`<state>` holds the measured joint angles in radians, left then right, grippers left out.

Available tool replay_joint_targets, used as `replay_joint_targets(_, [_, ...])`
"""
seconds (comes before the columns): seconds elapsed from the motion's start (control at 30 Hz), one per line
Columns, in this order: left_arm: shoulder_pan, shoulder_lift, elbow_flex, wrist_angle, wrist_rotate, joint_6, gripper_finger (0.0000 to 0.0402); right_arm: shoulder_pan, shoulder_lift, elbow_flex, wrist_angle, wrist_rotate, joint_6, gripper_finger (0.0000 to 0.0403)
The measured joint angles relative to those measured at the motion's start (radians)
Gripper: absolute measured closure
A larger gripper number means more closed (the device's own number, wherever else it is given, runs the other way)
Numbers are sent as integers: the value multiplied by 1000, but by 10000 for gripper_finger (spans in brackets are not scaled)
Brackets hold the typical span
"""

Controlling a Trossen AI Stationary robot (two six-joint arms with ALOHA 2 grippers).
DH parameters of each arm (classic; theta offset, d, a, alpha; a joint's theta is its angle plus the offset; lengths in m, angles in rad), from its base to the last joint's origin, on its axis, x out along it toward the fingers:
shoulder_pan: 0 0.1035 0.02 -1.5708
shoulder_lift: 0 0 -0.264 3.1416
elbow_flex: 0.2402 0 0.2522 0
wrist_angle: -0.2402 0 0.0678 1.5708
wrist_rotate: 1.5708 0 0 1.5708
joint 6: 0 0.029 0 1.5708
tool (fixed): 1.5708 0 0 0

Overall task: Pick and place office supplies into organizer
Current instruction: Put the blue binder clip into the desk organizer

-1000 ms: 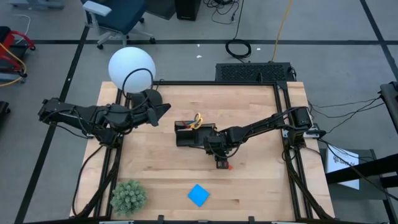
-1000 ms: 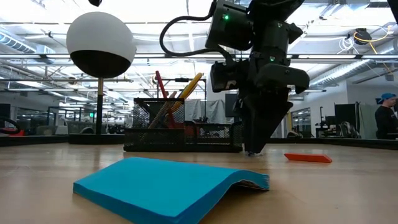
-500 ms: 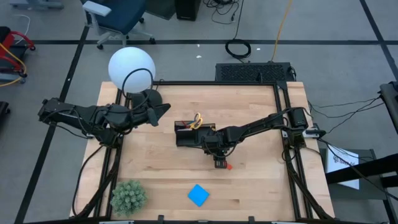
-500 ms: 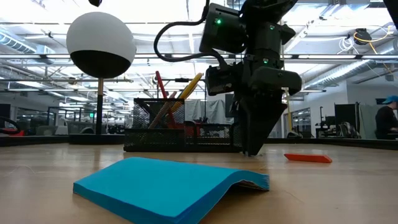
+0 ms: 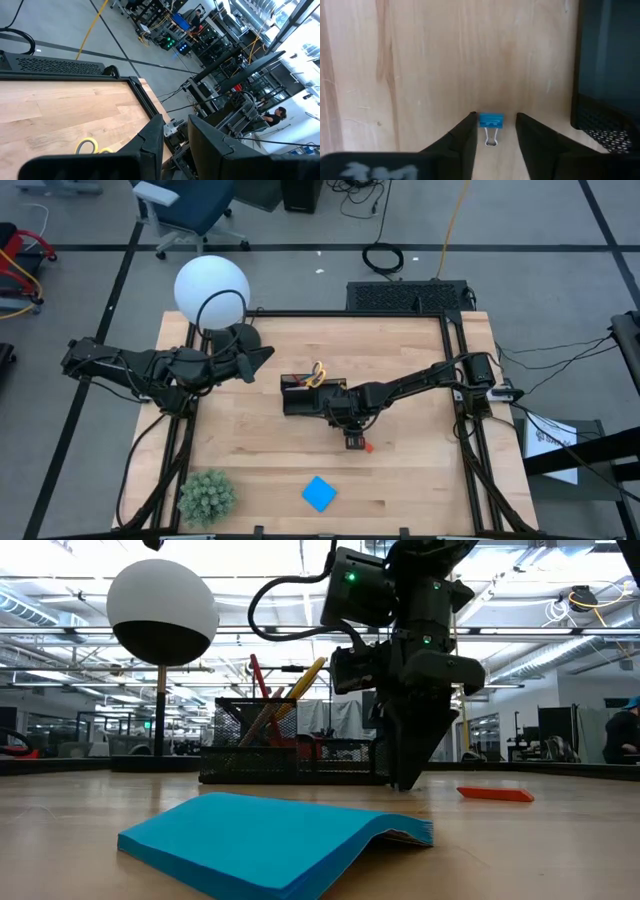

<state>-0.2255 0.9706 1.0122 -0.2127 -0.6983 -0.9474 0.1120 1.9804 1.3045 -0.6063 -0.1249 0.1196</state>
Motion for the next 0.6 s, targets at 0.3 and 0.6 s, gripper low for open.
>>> replay_joint_targets(0.3, [0,0,0,0,0,0,321,-1,0,0,-3,-4,18,370])
replay_joint_targets(0.6, [0,0,0,0,0,-1,321,0,1,0,0,-21,64,375])
